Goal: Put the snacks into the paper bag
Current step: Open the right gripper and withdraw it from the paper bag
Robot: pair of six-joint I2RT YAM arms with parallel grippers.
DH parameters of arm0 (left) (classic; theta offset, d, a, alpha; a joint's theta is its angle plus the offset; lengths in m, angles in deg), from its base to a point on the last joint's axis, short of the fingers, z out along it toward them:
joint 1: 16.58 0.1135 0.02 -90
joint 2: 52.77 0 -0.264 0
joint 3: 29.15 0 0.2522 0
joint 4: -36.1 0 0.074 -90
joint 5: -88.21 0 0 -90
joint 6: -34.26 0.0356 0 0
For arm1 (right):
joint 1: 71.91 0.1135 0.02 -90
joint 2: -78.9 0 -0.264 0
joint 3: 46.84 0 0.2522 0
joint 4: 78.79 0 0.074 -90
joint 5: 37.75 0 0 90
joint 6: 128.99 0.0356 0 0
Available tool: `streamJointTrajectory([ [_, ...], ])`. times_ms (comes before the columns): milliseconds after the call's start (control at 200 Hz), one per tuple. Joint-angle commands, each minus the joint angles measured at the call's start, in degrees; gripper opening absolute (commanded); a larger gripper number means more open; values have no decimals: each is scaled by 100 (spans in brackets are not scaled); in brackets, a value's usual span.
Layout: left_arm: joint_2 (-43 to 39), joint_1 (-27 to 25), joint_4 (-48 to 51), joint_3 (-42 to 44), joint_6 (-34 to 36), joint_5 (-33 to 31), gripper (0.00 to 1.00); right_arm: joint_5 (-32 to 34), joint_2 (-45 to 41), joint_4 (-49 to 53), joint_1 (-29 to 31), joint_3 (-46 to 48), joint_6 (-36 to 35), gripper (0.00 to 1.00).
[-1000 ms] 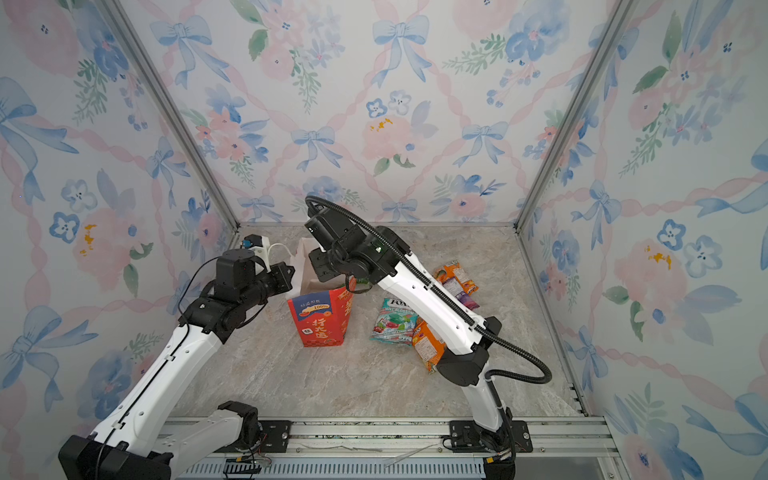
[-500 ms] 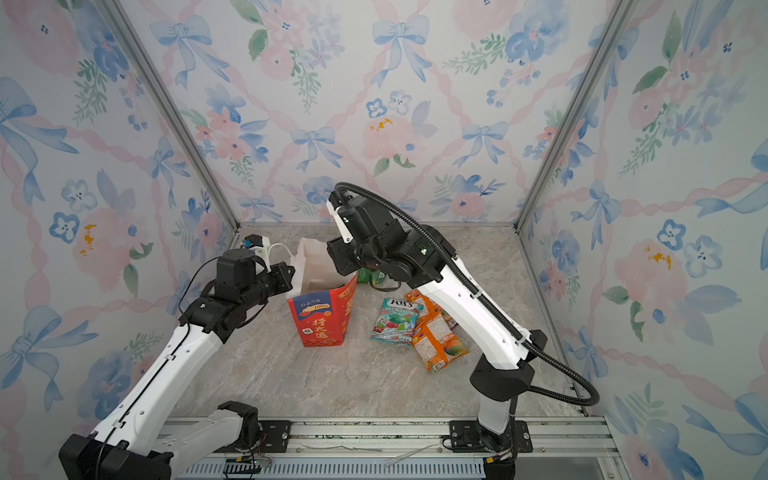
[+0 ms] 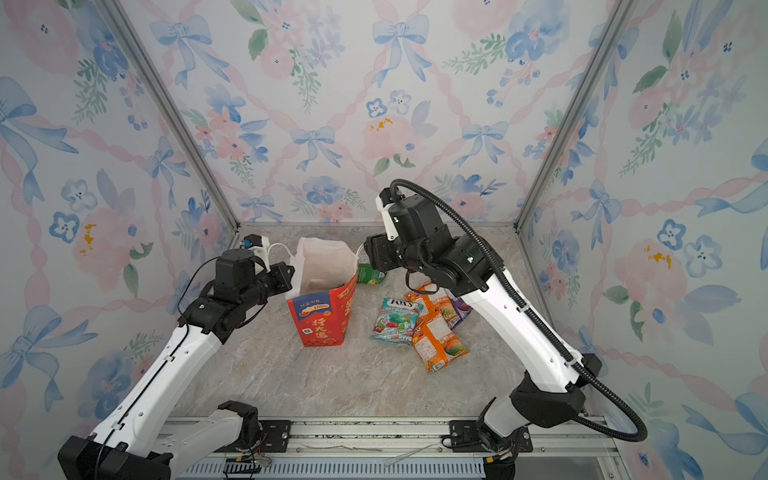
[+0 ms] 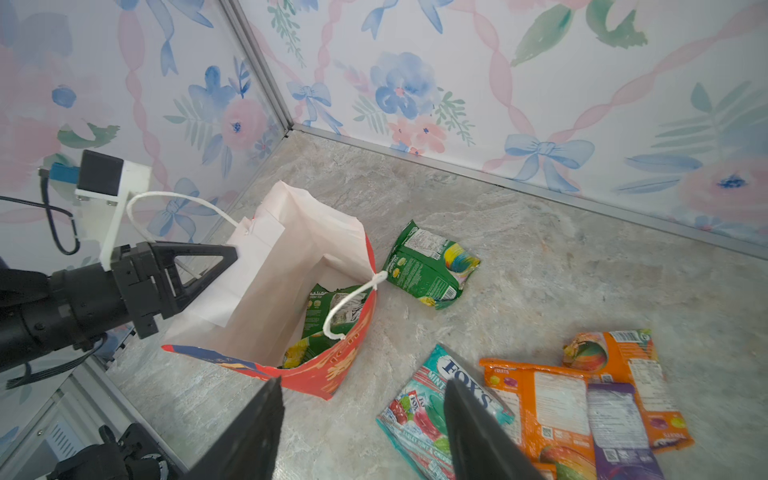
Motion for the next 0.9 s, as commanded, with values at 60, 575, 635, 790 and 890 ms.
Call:
streamJointTrajectory([
  [60,-35,-18,116,-25,-62,55,0,-417,-415,-442,-470,619,465,66],
  [575,22,-20,114,-122,-121,179,0,-2395,-392,-2017,-2212,2775,1619,82],
  [635,31,-20,112,-135,-120,181,0,-2346,-263,-2010,-2285,2838,1567,84],
  [790,26,-20,112,-143,-118,155,0,-2620,97,-2157,-2461,2938,1568,91],
  [890,33,-19,117,-146,-120,157,0,-2777,334,-2321,-2530,2958,1611,96],
])
